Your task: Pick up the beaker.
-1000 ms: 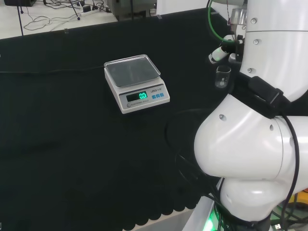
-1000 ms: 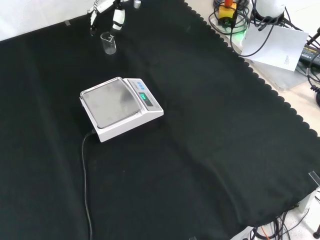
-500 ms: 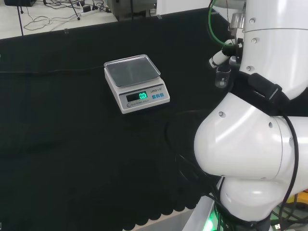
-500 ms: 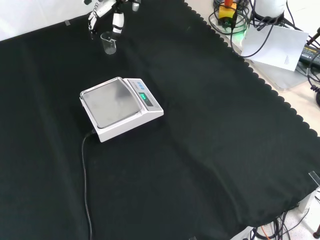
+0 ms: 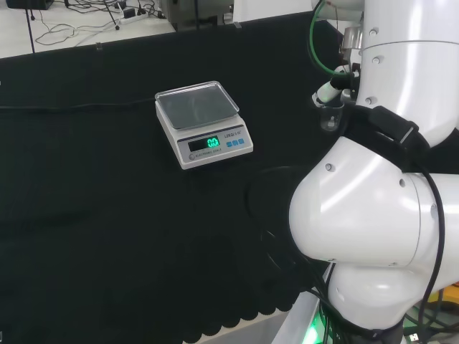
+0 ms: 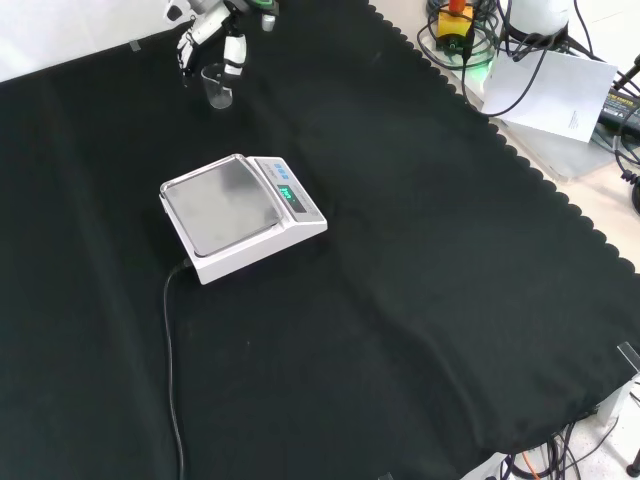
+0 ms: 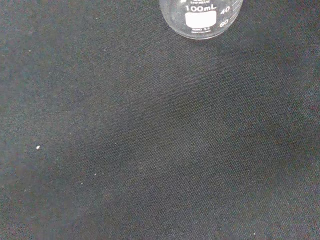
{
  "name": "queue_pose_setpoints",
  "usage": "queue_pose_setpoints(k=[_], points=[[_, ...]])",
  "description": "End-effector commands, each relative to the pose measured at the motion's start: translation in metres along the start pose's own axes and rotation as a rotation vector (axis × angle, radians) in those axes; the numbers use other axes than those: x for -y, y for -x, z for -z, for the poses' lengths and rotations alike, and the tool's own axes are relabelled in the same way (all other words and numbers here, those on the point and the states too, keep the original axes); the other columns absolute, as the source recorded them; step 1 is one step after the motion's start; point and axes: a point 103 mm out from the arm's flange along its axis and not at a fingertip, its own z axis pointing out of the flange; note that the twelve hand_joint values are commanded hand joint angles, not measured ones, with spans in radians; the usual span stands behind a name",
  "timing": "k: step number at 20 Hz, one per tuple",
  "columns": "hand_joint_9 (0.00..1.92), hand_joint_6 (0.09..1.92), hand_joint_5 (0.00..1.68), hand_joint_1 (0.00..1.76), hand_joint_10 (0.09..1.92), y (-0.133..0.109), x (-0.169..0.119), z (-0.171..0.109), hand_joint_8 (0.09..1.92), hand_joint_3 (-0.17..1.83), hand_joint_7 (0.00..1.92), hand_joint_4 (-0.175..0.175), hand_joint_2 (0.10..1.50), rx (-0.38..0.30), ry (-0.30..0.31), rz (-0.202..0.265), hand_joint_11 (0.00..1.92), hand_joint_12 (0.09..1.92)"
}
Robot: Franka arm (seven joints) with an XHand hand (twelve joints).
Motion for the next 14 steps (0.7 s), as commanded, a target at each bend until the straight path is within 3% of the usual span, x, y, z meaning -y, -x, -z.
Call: queue_pose_setpoints(k=[1,4,6,9,12,13,14], points=[[0.05,0.18,0.44,0.58,0.86,0.003,-0.010,-0.007,0.63,0.28,0.24,-0.023,0.79,0.002,-0.025,-0.015,0.00,1.20],[0.18,0.23,0.51,0.67,0.84,0.006,-0.013,-0.008,0.64,0.30,0.25,-0.040,0.81,0.000,-0.018,-0.014,0.03,1.37],[0.31,0.36,0.57,0.78,0.81,0.006,-0.014,-0.010,0.66,0.37,0.26,-0.056,0.80,0.031,-0.013,-0.025,0.19,1.40],[0.44,0.56,0.62,0.93,0.79,0.006,-0.019,-0.016,0.69,0.49,0.28,-0.078,0.75,0.044,0.025,-0.023,0.49,1.32],[0.73,0.68,0.73,1.17,0.71,0.002,-0.021,-0.017,0.76,0.59,0.37,-0.151,0.76,0.054,0.079,-0.008,0.87,1.04],[0.81,0.88,0.78,1.17,0.69,0.001,-0.021,-0.017,0.79,0.49,0.42,-0.163,0.86,0.056,0.101,-0.004,0.91,0.96],[0.84,1.07,0.77,1.29,0.73,0.000,-0.021,-0.017,0.84,0.31,0.46,-0.170,0.99,0.058,0.117,0.000,0.86,1.08]])
